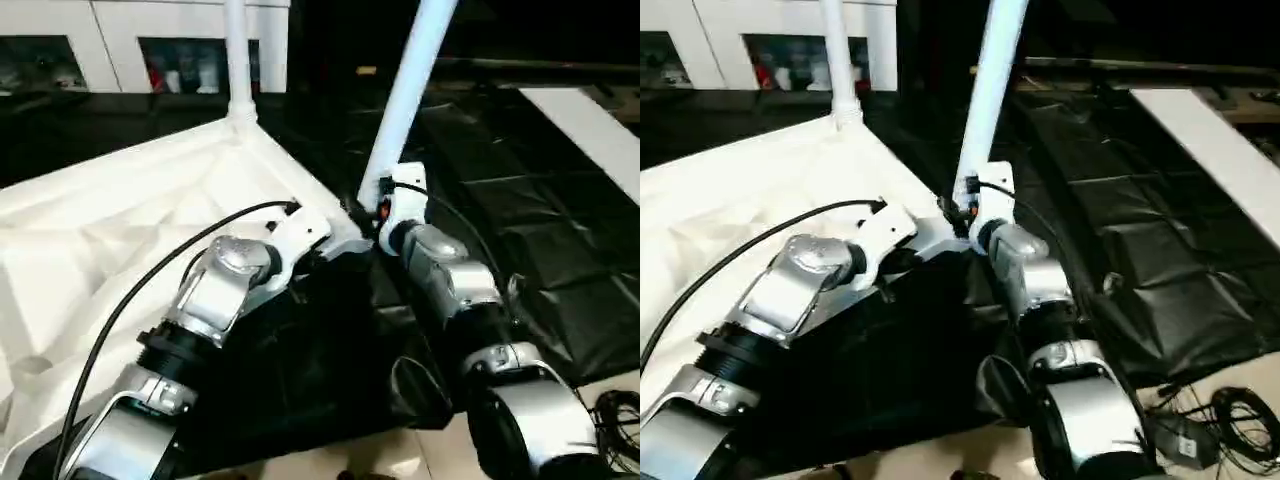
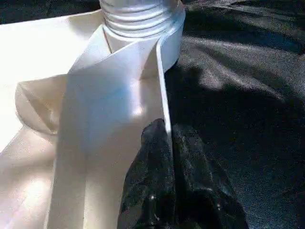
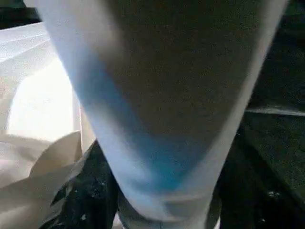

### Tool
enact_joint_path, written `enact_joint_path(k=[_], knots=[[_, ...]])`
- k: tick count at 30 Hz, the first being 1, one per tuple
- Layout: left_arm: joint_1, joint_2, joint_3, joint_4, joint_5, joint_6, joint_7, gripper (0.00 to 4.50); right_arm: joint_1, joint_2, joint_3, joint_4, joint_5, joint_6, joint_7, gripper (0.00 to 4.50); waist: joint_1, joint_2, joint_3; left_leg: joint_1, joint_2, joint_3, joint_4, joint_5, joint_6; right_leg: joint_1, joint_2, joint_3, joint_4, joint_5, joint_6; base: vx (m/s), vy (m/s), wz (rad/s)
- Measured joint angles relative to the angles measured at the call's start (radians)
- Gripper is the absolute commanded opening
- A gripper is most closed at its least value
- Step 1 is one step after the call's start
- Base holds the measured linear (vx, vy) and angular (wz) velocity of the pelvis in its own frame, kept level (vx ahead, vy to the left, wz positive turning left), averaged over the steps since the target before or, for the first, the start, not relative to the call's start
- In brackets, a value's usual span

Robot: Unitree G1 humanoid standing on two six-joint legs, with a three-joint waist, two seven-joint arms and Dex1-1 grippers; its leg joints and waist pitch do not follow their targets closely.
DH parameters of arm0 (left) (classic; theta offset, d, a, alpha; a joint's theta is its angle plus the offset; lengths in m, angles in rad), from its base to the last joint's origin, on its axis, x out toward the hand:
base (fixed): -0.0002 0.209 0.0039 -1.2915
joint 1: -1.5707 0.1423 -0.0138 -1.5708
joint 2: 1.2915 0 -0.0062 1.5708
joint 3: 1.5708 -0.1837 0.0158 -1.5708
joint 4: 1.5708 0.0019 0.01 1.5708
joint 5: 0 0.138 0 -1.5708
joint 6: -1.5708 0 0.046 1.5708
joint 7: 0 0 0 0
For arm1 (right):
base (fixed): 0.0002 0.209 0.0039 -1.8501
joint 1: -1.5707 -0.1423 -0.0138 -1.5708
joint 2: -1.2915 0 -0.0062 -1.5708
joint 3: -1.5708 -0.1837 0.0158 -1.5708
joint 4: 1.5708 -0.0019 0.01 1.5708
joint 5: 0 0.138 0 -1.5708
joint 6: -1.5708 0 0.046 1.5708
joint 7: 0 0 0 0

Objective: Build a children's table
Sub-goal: Rotate leg to tighten

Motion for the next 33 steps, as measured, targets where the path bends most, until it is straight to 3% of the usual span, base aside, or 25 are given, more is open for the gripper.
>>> enact_joint_path(k=[2,4,6,13,24,33], knots=[[0.000,0.001,-0.002,-0.007,-0.001,-0.009,-0.002,0.00,0.012,-0.007,0.004,-0.021,-0.001,0.013,0.010,3.21,0.003,0.001,0.002,-0.001,0.002,0.003,0.000,0.000,0.000,0.000,0.000,0.000,0.000,0.000,0.000,0.000,0.000,0.00],[-0.003,0.006,-0.001,-0.016,-0.013,-0.020,-0.011,0.00,0.023,-0.027,0.016,-0.059,-0.001,0.038,0.033,3.41,0.004,0.012,0.009,-0.005,0.003,0.008,0.000,0.002,0.002,-0.003,-0.001,0.001,0.000,0.000,0.000,0.000,0.000,0.00],[-0.004,0.012,-0.002,-0.026,-0.017,-0.032,-0.020,0.00,0.054,-0.050,0.031,-0.109,-0.003,0.067,0.067,3.57,0.010,0.016,0.015,-0.010,0.008,0.014,0.000,0.007,0.008,-0.006,0.000,-0.001,0.001,0.000,0.000,0.000,0.000,0.00],[0.012,0.086,-0.007,-0.070,-0.037,-0.111,-0.098,0.00,0.159,-0.170,0.115,-0.329,-0.001,0.126,0.247,4.24,0.017,0.017,0.019,-0.029,0.009,0.019,0.004,0.013,0.019,-0.025,-0.001,0.001,0.008,0.002,0.003,0.000,0.000,0.00],[0.116,0.221,-0.007,-0.139,-0.105,-0.314,-0.269,0.00,0.337,-0.386,0.178,-0.643,0.068,0.157,0.560,4.24,0.021,0.025,0.027,-0.029,0.013,0.019,0.016,0.012,0.021,-0.027,0.000,0.001,0.023,-0.001,-0.001,0.000,0.000,0.00],[0.181,0.272,-0.010,-0.206,-0.175,-0.337,-0.401,0.00,0.392,-0.468,0.218,-0.726,0.088,0.093,0.693,4.24,0.025,0.027,0.029,-0.029,0.015,0.021,0.030,0.012,0.020,-0.028,-0.001,0.003,0.036,-0.001,-0.002,0.000,0.000,0.00]])
